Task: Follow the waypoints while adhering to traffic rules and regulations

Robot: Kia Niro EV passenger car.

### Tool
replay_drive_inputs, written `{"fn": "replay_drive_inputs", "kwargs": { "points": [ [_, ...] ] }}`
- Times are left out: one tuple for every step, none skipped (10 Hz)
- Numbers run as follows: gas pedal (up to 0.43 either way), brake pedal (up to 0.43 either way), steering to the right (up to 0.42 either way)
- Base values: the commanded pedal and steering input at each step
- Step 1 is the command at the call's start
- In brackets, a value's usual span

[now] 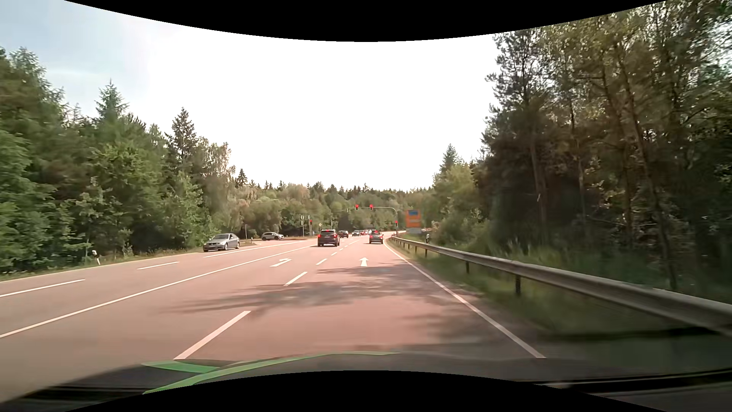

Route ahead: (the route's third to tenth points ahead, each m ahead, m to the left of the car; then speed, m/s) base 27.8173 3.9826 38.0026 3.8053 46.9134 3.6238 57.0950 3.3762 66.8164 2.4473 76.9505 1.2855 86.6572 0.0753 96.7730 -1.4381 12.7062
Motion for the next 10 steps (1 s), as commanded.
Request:
{"fn": "replay_drive_inputs", "kwargs": {
  "points": [
    [0.000,0.165,-0.001],
    [0.000,0.171,-0.001],
    [0.000,0.165,0.000],
    [0.000,0.165,0.000],
    [0.000,0.165,0.000],
    [0.000,0.171,0.000],
    [0.000,0.165,0.000],
    [0.000,0.171,0.000],
    [0.000,0.165,0.000],
    [0.000,0.165,0.001]
  ]
}}
